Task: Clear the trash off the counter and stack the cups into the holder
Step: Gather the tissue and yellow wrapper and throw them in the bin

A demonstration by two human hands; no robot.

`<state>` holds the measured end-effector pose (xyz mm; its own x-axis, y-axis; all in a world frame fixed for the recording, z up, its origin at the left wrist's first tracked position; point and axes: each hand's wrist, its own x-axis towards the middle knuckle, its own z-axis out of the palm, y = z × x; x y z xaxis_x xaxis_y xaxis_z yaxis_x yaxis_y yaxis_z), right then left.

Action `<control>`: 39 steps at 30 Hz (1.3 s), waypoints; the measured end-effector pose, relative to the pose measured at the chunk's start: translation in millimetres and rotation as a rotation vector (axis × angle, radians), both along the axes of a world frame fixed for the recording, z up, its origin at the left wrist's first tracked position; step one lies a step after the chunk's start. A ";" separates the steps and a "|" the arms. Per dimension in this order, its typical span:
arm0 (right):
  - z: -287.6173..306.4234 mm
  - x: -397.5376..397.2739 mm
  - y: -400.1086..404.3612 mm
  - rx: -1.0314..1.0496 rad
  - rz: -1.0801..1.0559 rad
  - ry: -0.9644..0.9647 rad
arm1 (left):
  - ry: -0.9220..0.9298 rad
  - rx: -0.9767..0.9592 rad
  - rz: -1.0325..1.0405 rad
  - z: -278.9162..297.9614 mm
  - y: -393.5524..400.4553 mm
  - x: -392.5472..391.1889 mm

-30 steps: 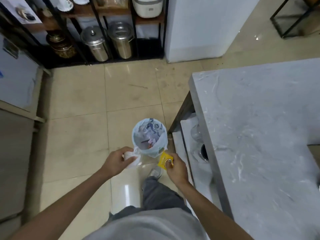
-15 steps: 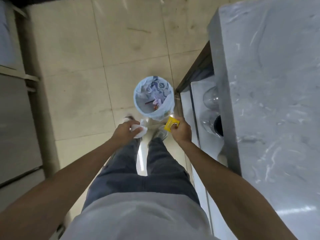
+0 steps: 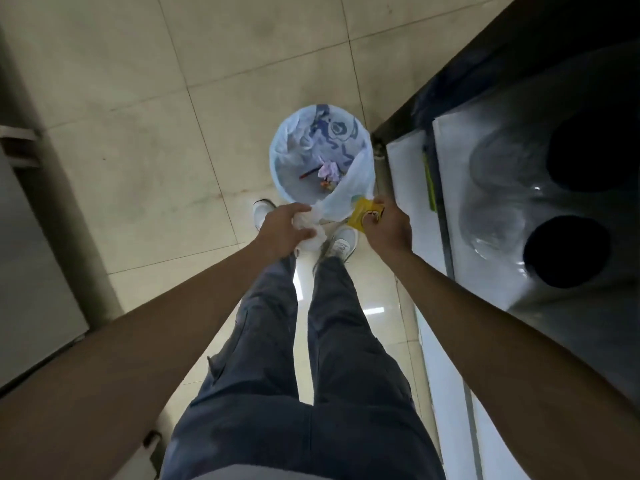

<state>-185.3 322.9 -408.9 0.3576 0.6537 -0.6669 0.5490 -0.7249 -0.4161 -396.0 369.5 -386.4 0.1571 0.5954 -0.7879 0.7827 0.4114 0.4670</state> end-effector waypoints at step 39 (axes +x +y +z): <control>-171.1 -36.6 77.9 0.128 0.482 -0.122 | -0.005 0.272 -0.432 -186.7 105.5 -14.6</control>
<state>-221.9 400.8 -580.0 0.0658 0.8373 -0.5427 0.8581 -0.3250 -0.3976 -410.6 475.0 -573.0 0.4372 0.6586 -0.6125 0.8522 -0.0858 0.5161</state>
